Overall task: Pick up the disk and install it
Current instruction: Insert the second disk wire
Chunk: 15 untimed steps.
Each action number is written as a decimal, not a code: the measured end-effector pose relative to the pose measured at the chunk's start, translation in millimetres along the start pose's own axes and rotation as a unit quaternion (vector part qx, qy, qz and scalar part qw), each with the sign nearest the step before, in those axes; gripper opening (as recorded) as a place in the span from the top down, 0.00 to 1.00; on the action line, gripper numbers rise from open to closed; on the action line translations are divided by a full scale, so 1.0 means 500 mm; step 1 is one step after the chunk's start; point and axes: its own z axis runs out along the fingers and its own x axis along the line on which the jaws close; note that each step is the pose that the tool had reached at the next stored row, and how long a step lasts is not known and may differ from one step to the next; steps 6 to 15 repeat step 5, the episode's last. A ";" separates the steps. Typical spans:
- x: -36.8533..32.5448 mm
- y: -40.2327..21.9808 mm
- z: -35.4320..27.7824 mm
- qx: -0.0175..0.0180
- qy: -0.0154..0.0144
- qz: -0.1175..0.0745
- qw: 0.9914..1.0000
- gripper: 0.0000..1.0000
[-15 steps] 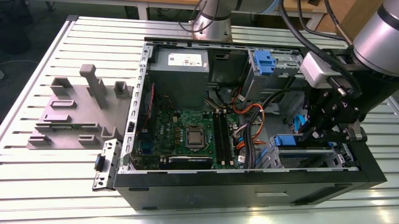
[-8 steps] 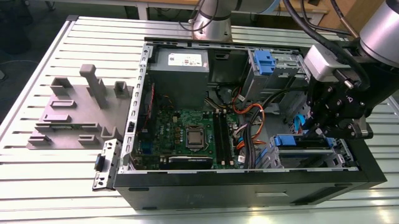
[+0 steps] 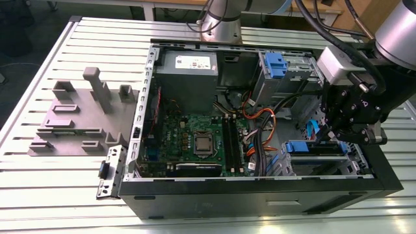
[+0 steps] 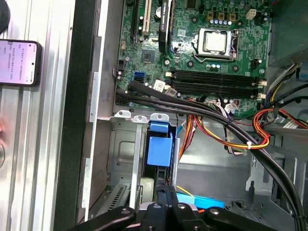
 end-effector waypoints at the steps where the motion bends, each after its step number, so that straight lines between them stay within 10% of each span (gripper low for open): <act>1: 0.000 0.000 0.000 0.000 0.000 0.000 1.000 0.89; 15: 0.000 0.000 0.000 0.000 0.000 0.000 1.000 0.89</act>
